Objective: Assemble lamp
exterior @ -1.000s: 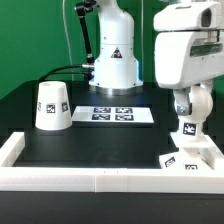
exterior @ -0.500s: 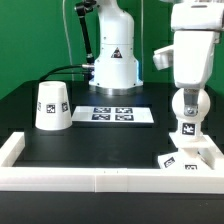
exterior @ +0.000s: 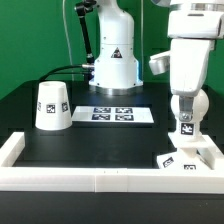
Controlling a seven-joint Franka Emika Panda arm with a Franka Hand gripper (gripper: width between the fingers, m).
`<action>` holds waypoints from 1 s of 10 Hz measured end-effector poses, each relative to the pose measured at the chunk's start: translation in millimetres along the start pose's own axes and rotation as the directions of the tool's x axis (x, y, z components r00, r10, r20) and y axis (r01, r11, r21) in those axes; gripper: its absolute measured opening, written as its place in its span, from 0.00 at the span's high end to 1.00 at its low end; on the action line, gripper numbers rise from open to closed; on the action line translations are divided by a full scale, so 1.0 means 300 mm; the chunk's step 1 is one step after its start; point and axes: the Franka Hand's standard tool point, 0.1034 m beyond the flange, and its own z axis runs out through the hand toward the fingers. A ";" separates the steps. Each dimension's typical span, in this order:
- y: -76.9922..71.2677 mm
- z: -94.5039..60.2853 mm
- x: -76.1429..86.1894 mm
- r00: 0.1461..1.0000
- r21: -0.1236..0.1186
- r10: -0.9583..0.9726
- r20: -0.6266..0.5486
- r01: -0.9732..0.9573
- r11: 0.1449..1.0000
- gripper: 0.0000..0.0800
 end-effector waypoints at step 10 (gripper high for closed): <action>-0.006 -0.003 0.008 0.766 0.010 0.643 0.014 -0.643 0.765 0.28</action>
Offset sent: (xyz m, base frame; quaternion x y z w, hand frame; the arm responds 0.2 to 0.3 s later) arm 0.0000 0.0000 0.0000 0.0000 0.0000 0.0000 1.0000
